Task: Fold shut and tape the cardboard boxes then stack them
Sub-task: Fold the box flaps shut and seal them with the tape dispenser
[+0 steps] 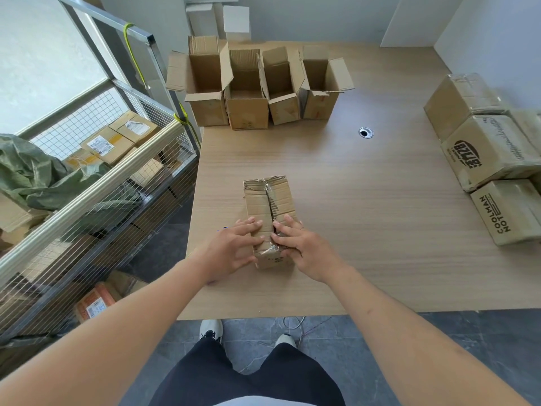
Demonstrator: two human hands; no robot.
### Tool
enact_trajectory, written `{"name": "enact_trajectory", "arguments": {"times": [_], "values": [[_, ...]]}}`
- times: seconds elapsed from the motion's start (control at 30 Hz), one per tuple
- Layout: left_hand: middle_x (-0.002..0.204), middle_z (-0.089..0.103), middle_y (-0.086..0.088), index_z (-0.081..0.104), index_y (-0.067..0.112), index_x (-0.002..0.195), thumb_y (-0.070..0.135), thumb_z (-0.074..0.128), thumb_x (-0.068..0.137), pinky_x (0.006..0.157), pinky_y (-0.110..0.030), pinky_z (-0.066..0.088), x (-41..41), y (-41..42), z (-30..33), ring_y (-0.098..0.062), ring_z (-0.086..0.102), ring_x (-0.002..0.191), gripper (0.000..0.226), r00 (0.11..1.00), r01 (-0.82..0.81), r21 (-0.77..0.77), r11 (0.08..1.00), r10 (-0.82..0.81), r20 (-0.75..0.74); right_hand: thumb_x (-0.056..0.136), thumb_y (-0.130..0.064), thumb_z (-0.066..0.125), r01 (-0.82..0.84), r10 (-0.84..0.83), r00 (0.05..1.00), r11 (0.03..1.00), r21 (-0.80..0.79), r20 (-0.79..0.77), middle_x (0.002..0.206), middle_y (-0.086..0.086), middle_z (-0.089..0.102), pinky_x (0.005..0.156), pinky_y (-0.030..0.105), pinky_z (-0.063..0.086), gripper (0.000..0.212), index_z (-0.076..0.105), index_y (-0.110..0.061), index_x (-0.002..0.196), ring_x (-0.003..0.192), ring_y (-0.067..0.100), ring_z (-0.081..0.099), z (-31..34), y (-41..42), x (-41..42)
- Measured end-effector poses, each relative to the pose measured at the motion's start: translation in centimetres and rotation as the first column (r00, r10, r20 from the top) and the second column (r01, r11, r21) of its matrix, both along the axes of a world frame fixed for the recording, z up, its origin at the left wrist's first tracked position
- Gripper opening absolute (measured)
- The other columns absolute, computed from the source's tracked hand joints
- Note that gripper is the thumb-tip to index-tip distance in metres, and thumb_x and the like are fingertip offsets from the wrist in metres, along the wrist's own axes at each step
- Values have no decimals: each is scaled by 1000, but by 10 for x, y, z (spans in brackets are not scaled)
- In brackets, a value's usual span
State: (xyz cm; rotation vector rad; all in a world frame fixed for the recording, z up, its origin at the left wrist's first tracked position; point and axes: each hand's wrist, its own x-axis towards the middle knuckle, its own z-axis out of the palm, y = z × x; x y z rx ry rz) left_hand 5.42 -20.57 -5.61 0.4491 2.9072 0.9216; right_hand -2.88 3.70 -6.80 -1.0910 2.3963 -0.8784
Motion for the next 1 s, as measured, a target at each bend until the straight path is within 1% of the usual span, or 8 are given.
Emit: {"name": "enact_trajectory", "arguments": {"times": [0.2, 0.43, 0.57, 0.63, 0.73, 0.8, 0.9, 1.0], "values": [[144, 57, -18, 75, 5, 121, 8, 91, 74, 112, -59, 42, 1, 15, -6, -40, 46, 140, 50, 998, -70, 10, 998, 70, 3, 78, -52, 83, 206, -206, 979, 979, 16, -6, 152, -3, 51, 126, 37, 22, 65, 70, -15, 129, 152, 12, 26, 3, -12, 6], [149, 54, -15, 61, 5, 139, 17, 90, 75, 115, -55, 41, -5, 2, 4, -37, 47, 141, 71, 999, -52, -180, 982, 52, -2, 77, -60, 78, 198, -184, 973, 975, 98, -142, 149, -4, 55, 119, 41, 36, 61, 75, -17, 121, 150, 14, 33, 5, -16, 8], [160, 42, -10, 49, 7, 150, 14, 76, 88, 121, -47, 34, -3, -4, 6, -33, 39, 148, 68, 995, -98, -214, 972, 94, -28, 62, -81, 76, 316, -276, 929, 938, 141, -247, 123, -11, 51, 80, 33, 53, 68, 62, -24, 97, 119, 12, 52, 17, -29, 17], [162, 37, -9, 42, 9, 155, 11, 71, 89, 122, -42, 33, -3, -5, 8, -31, 35, 150, 71, 992, -124, -201, 972, 123, -20, 61, -79, 74, 377, -317, 908, 903, 205, -274, 121, -6, 41, 82, 36, 51, 73, 52, -23, 103, 112, 17, 47, 21, -46, 22], [164, 32, -8, 33, 9, 158, 8, 64, 92, 122, -37, 30, -4, -8, 12, -28, 29, 152, 74, 984, -172, -169, 970, 176, 7, 66, -69, 71, 417, -344, 902, 851, 319, -263, 144, 3, 24, 104, 48, 42, 88, 36, -25, 135, 135, 29, 33, 21, -67, 28], [165, 30, -8, 30, 9, 159, 9, 60, 94, 123, -33, 26, -5, -14, 14, -26, 27, 153, 72, 984, -173, -177, 969, 179, 18, 67, -65, 73, 415, -372, 910, 826, 382, -183, 161, 10, -6, 115, 55, 27, 108, 14, -34, 152, 151, 35, 7, 19, -75, 29], [163, 32, -8, 30, 9, 159, 9, 60, 95, 119, -28, 26, -7, -24, 16, -24, 30, 151, 71, 977, -202, -165, 965, 210, 36, 68, -63, 76, 418, -429, 900, 805, 421, -73, 158, 8, -43, 121, 63, 6, 123, -11, -52, 154, 150, 35, -32, 17, -82, 23], [162, 33, -5, 29, 11, 160, 12, 59, 96, 116, -26, 28, -11, -33, 15, -21, 32, 149, 70, 970, -225, -175, 959, 238, 57, 68, -81, 60, 492, -502, 859, 761, 423, -97, 161, 6, -38, 121, 62, 7, 108, -3, -58, 153, 151, 34, -30, 13, -90, 20]]}}
